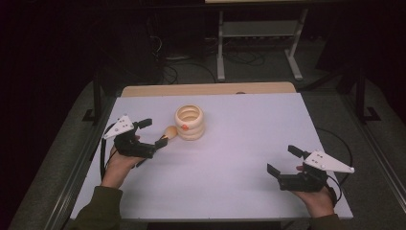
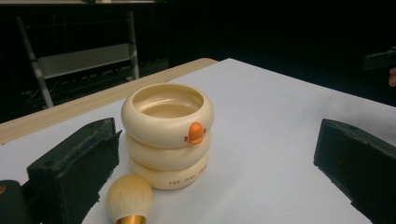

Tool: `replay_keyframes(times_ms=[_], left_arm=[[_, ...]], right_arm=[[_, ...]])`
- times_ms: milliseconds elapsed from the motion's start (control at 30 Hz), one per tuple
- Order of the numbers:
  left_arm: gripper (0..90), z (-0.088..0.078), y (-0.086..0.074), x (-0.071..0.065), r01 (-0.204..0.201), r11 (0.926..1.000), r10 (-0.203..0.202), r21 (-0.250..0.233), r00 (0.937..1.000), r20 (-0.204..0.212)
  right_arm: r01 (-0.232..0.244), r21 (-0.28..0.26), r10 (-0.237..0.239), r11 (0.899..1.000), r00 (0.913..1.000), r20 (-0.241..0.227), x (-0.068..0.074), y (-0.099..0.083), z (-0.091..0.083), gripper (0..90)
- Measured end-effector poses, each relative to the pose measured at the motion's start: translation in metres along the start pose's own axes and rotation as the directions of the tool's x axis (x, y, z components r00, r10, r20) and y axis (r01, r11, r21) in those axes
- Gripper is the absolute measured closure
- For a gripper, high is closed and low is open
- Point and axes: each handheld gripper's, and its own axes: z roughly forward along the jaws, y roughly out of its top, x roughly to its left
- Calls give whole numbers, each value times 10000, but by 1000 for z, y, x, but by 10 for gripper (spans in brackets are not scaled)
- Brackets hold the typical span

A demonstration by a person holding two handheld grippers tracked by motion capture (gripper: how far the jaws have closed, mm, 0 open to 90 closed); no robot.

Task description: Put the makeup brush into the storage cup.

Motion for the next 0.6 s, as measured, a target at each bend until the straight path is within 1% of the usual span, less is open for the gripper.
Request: replay_keyframes(times_ms=[33,100,200,267,333,433,500,533,600], left_arm=[[0,1,0,1,-42,10000,42,21,10000,-11],[0,2,1,2,17,10000,-17,-21,10000,3],[0,5,3,4,-84,10000,84,20,10000,25],[0,7,3,5,7,10000,-7,-64,10000,64],[0,8,4,6,-32,10000,33,-46,10000,70],[0,10,6,8,-62,9999,62,-112,10000,23],[0,11,6,8,-198,9995,195,-246,9997,-114],[0,12,6,9,-307,9993,303,-221,9994,-177],[0,13,6,10,-238,9995,235,-216,9996,-161]], right_arm=[[0,0,0,10000,10000,0,0,0,0,0],[11,9,-11,10000,10000,-1,0,0,0,0],[7,19,-7,10000,10000,-7,0,0,0,0],[7,28,-7,10000,10000,-5,0,0,0,0],[14,18,-14,10000,10000,-2,0,0,0,0],[8,12,-8,10000,10000,1,0,0,0,0],[12,31,-12,10000,10000,0,0,0,0,0],[16,31,-16,10000,10000,-2,0,0,0,0],[7,8,-7,10000,10000,-3,0,0,0,0]])
